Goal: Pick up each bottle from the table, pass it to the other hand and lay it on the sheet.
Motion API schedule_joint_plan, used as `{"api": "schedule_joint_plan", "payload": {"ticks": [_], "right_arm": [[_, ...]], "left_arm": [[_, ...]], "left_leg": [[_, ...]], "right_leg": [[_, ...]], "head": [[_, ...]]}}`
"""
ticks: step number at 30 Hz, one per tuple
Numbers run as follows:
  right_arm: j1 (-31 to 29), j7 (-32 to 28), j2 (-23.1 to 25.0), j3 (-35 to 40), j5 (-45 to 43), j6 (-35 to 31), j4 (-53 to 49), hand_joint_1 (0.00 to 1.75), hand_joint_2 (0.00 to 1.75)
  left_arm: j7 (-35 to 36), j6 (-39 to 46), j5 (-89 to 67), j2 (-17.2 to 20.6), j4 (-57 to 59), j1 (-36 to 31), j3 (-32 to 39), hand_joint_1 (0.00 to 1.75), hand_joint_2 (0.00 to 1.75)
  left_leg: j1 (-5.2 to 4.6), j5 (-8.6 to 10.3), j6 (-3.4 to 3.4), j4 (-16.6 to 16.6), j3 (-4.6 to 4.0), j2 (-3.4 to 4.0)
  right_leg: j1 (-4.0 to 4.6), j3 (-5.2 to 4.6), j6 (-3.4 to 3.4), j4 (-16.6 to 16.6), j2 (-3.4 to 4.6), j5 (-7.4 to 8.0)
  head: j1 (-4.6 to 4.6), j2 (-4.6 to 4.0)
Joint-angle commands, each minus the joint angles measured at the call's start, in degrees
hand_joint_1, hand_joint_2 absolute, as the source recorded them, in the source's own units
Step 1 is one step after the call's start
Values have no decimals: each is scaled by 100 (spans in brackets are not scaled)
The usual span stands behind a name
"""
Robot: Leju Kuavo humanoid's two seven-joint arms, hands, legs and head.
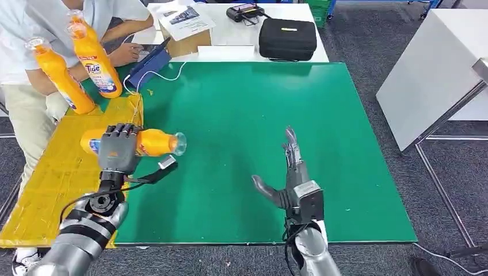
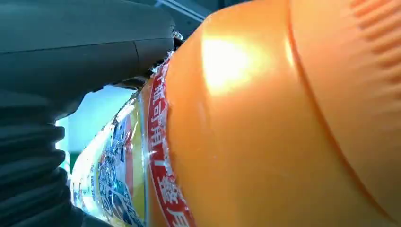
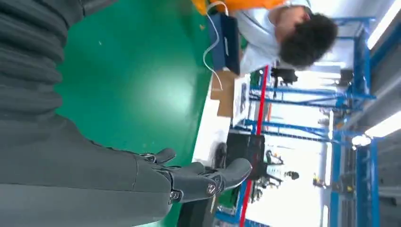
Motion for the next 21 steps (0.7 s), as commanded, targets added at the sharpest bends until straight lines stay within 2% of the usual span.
{"api": "schedule_joint_plan", "payload": {"ticks": [1, 3, 4, 5, 6, 8, 10, 16, 17, 18, 19, 21], "right_arm": [[-100, -75, -181, -145, 201, -97, -137, 0, 175], [-99, -81, -189, -116, 225, -125, -149, 0, 175], [-102, -81, -195, -105, 225, -125, -150, 0, 175], [-136, -80, -207, -58, 225, -123, -119, 0, 175], [-177, -55, -226, 17, 252, -124, -48, 0, 175], [-214, -46, -231, 97, 417, -233, 30, 0, 175], [-252, -49, -233, 177, 477, -272, 109, 0, 175], [-260, -49, -250, 190, 474, -271, 120, 0, 175], [-262, -49, -264, 208, 472, -270, 120, 0, 175], [-262, -49, -282, 230, 471, -267, 123, 0, 175], [-258, -49, -297, 241, 493, -277, 126, 0, 175], [-258, -46, -301, 258, 545, -315, 135, 0, 175]], "left_arm": [[56, 26, 298, 409, 2096, -824, -942, 175, 175], [66, 26, 163, 337, 2278, -874, -815, 175, 175], [256, 26, 38, 398, 2326, -925, -1002, 175, 175], [1012, 26, 38, 504, 2729, -1192, -2018, 175, 175], [705, 26, 165, 504, 2604, -1089, -1476, 175, 175], [682, 26, 56, 486, 2807, -1147, -1247, 175, 175], [237, 26, 333, 433, 2903, -1116, -791, 175, 175], [65, 26, 450, 376, 2875, -1044, -646, 175, 175], [-179, 26, 622, 347, 2827, -985, -440, 175, 175], [-511, 26, 845, 271, 2716, -889, -139, 40, 175], [-632, 26, 904, 230, 2644, -845, -34, 0, 175], [-743, 26, 963, 138, 2697, -826, 175, 0, 175]], "left_leg": [[8, -11, -6, 1, 19, -10], [13, -23, -9, 7, 34, -13], [15, -27, -10, 10, 38, -10], [18, -33, -12, 13, 47, -14], [14, -26, -11, 11, 34, -7], [11, -15, -10, 6, 13, -1], [8, -10, -9, 2, 2, 5], [13, -15, -10, 5, 10, -2], [16, -22, -12, 8, 20, -5], [12, -12, -8, 2, 6, -1], [12, -17, -9, 2, 15, -2], [13, -18, -9, 2, 19, -4]], "right_leg": [[5, 25, -6, -5, 3, -12], [8, 42, -9, -4, 7, -23], [10, 49, -11, -5, 12, -25], [11, 60, -13, -2, 14, -32], [9, 45, -12, -1, 16, -24], [8, 22, -11, -2, 17, -11], [6, 7, -9, -4, 17, -5], [10, 19, -9, -4, 13, -13], [12, 31, -11, -4, 15, -19], [9, 14, -7, -6, 12, -10], [8, 23, -8, -6, 14, -15], [9, 30, -8, -8, 14, -15]], "head": [[0, 0], [0, 0], [0, 0], [-2, 0], [2, 0], [0, 0], [0, 0], [0, 0], [2, 0], [0, 0], [0, 0], [0, 0]]}}
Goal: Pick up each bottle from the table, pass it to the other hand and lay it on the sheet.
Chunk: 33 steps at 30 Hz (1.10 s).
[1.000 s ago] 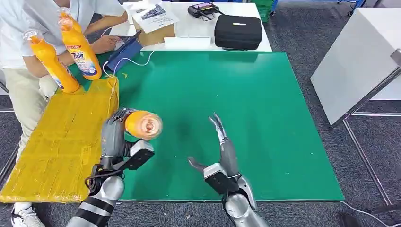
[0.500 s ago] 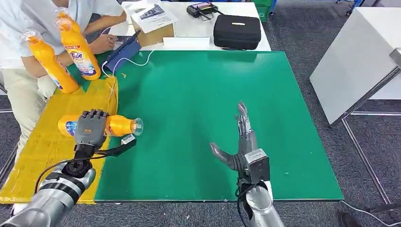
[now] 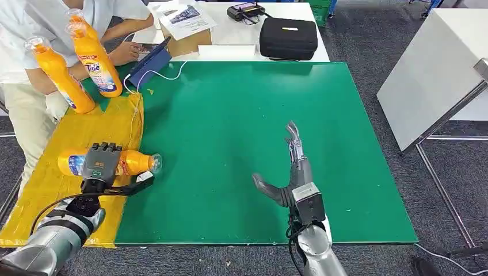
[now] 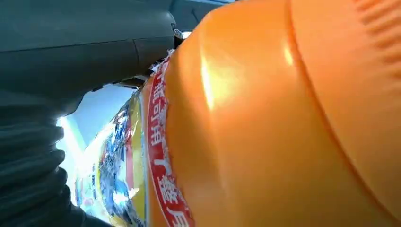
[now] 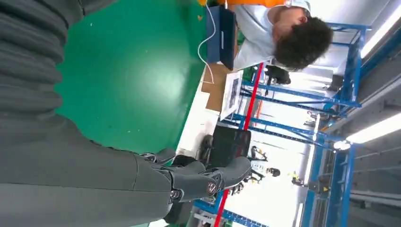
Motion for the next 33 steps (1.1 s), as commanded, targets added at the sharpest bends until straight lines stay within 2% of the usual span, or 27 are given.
{"api": "schedule_joint_plan", "payload": {"ticks": [1, 6, 13, 16, 20, 21, 22, 24, 25, 28, 31, 32, 33], "right_arm": [[-207, 17, -201, 201, 53, -70, 314, 0, 175], [-229, 33, -200, 209, 95, -99, 334, 0, 175], [-231, 78, -188, 202, 188, -170, 391, 0, 175], [-148, 84, -180, 175, 288, -259, 362, 0, 175], [51, 67, -221, 114, 449, -375, 296, 0, 175], [109, 57, -220, 87, 491, -405, 261, 0, 175], [190, 58, -214, 37, 531, -424, 202, 0, 175], [316, 139, -242, -12, 550, -287, 101, 0, 175], [445, 191, -264, -118, 599, -154, 39, 0, 175], [558, 168, -266, -212, 637, -78, -27, 0, 175], [538, 157, -233, -237, 655, -52, -15, 0, 175], [529, 157, -223, -242, 661, -46, -9, 0, 175], [585, 230, -225, -283, 705, 19, -29, 0, 175]], "left_arm": [[-751, 7, 458, -334, 318, -67, 924, 0, 175], [-792, 7, 417, -364, 406, -116, 1007, 0, 175], [-1454, 7, 880, -571, 21, 88, 1714, 0, 175], [-2502, 7, 1247, -978, -1081, 586, 2870, 0, 175], [-4350, 7, 1961, -1957, -2523, 1372, 4217, 0, 175], [-4825, 7, 2509, -2094, -2566, 1465, 4243, 0, 175], [-5108, -212, 3468, -2125, -2797, 1674, 3881, 0, 175], [-4955, -1186, 4842, -1978, -3887, 2280, 3181, 0, 175], [-4736, -2057, 5720, -1839, -4584, 2706, 2834, 0, 175], [-4640, -2053, 5815, -1733, -4935, 2972, 2676, 0, 175], [-4642, -2055, 5878, -1695, -4767, 2867, 2693, 0, 175], [-4657, -2051, 5897, -1685, -4713, 2828, 2697, 0, 175], [-4703, -2724, 6479, -1691, -4858, 2956, 2683, 0, 175]], "left_leg": [[10, -20, -7, 3, 38, -4], [6, -11, -6, -1, 24, -5], [8, -17, -7, 1, 34, -8], [2, -8, -3, -4, 20, -8], [-2, -7, 0, -6, 20, -26], [2, -15, -1, -3, 30, -26], [-1, -10, 0, -4, 21, -21], [-7, -13, 1, -6, 21, -15], [-5, -20, 0, -1, 27, -12], [-4, -42, -4, 1, 30, 18], [-4, -33, -5, 1, 11, 4], [0, -43, -9, 6, 27, -3], [-1, -35, -7, 5, 16, -7]], "right_leg": [[6, 46, -7, -9, 16, -16], [4, 29, -6, -8, 12, -8], [6, 43, -7, -9, 13, -15], [1, 25, -3, -9, 5, -7], [-3, 28, 0, -14, -13, -11], [0, 42, -2, -17, -9, -17], [-3, 28, -1, -16, -7, -11], [-9, 28, 0, -16, -1, -12], [-7, 35, -1, -16, 4, -17], [-4, 29, -6, -14, 36, -16], [-3, 4, -6, -11, 22, -14], [-1, 24, -9, -8, 21, -27], [-1, 17, 3, -6, 17, -31]], "head": [[-2, 0], [0, 0], [-2, 0], [-2, 0], [0, 0], [-2, 0], [-4, 0], [0, 0], [0, 0], [-2, 0], [-4, 0], [-2, 0], [-2, 0]]}}
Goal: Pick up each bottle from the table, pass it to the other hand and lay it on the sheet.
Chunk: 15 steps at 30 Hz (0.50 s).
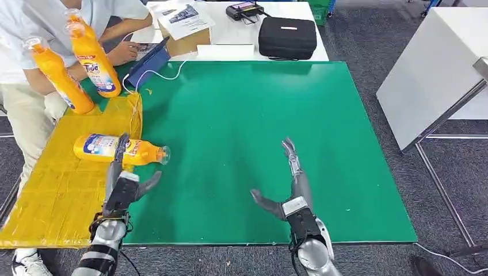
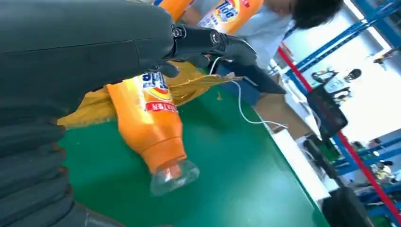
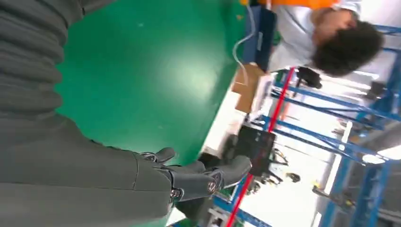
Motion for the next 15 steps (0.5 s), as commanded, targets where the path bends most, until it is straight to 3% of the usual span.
{"api": "schedule_joint_plan", "payload": {"ticks": [1, 7, 15], "right_arm": [[186, 142, -117, -336, 30, 281, -46, 0, 175], [741, 79, -187, -765, -124, 512, -400, 0, 175], [831, 84, -79, -867, -333, 579, -430, 0, 175]], "left_arm": [[48, -1195, 1037, -35, -1271, 742, -261, 0, 175], [499, -2763, 2362, 19, -1900, 1687, -372, 0, 175], [552, -2933, 2651, -53, -1881, 1790, -325, 0, 175]], "left_leg": [[11, -17, -9, 5, 31, -13], [9, -25, -4, -1, 40, -3], [7, -38, -11, 3, 38, -12]], "right_leg": [[8, 39, -10, -2, 4, -18], [5, 51, -6, -10, 12, -22], [5, 49, -11, -5, 6, -36]], "head": [[0, 0], [0, 0], [0, 0]]}}
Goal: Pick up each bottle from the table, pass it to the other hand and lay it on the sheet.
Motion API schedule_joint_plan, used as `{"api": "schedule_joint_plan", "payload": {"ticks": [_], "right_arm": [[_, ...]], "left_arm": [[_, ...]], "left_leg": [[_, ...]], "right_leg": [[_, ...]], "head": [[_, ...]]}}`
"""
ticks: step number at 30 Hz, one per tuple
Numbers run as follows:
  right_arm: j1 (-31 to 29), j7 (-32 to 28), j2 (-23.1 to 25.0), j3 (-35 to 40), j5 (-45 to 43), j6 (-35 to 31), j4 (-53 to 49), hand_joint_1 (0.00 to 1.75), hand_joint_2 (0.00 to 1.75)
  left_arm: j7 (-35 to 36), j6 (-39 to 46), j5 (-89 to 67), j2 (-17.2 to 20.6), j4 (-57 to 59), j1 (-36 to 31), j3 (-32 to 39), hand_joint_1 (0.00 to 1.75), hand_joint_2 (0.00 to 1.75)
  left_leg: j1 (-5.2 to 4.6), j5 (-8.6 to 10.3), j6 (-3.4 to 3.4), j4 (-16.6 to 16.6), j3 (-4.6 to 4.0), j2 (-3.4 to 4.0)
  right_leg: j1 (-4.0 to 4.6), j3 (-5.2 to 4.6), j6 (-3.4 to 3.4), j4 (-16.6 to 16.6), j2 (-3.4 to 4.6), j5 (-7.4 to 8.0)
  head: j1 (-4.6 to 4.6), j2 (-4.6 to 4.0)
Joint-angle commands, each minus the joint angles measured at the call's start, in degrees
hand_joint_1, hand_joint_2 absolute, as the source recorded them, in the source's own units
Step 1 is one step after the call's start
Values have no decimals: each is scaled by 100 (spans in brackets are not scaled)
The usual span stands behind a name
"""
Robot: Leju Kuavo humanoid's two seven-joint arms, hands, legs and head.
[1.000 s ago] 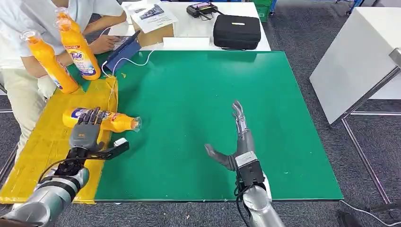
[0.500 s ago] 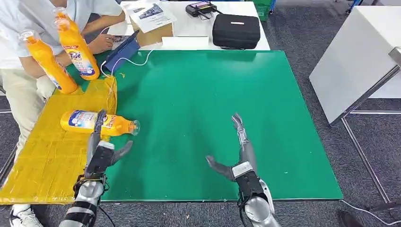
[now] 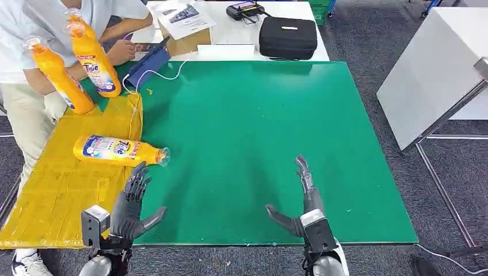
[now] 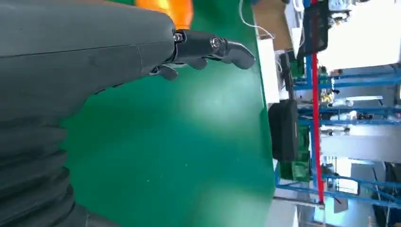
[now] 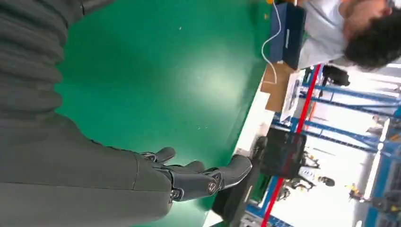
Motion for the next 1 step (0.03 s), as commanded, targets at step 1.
{"api": "schedule_joint_plan", "payload": {"ticks": [1], "right_arm": [[97, 15, 10, -289, -118, 58, -45, 0, 175]], "left_arm": [[138, -206, 260, -61, -112, 181, -110, 0, 175]], "left_leg": [[7, -10, -8, 0, 24, -8]], "right_leg": [[5, 28, -7, -4, 5, -11]], "head": [[0, 0]]}}
